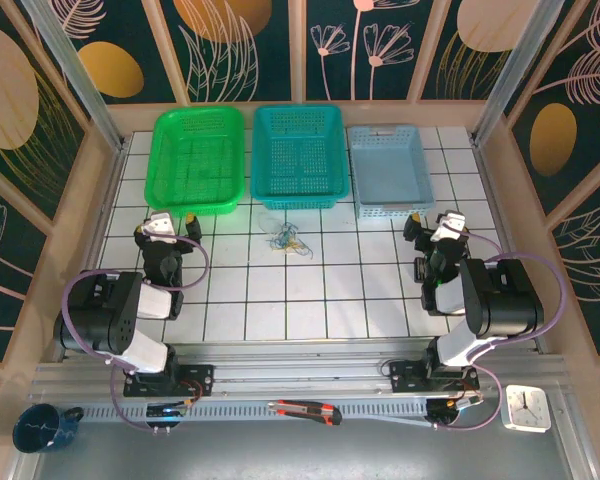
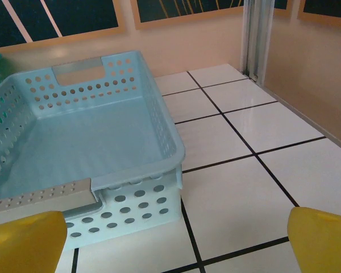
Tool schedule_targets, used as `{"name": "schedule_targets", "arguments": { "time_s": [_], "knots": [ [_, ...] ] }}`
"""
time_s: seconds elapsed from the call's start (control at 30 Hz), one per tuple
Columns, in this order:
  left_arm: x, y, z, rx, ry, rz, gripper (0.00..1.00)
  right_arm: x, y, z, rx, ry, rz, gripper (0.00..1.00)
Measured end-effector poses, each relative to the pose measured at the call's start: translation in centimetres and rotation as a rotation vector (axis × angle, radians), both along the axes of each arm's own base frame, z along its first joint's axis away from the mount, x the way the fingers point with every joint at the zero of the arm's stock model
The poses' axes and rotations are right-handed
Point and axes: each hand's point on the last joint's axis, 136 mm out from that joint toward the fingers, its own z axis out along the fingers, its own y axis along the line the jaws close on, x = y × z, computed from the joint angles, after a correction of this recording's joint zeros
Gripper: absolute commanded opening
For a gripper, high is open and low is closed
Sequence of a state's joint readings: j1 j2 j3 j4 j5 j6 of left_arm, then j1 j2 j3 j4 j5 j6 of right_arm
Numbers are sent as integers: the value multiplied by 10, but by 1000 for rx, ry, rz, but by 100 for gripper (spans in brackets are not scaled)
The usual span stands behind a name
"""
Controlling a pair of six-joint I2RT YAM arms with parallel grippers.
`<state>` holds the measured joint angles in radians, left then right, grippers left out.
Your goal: Untangle the cables
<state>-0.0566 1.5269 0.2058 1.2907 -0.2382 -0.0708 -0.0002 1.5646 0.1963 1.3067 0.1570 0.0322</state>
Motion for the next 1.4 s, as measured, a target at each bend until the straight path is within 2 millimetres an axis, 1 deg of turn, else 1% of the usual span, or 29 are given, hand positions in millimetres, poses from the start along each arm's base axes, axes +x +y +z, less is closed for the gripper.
{"name": "schedule_targets", "arguments": {
  "time_s": [0.47,0.73,1.2,1.27,1.33,1.4],
  "knots": [
    [0,0,0,0,0,2,99,0,0,0,0,0,0,99],
    [3,8,2,-2,-1,18,99,0,0,0,0,0,0,99],
    [2,6,3,-4,-4,5,99,-1,0,2,0,-6,1,99],
    [0,6,7,-6,-12,6,99,-4,2,7,-2,-20,2,99],
    [-2,7,20,-11,-37,11,99,-8,4,20,-6,-49,3,99],
    [-5,8,33,-15,-68,16,99,-12,6,44,-8,-107,-2,99]
  ]
}}
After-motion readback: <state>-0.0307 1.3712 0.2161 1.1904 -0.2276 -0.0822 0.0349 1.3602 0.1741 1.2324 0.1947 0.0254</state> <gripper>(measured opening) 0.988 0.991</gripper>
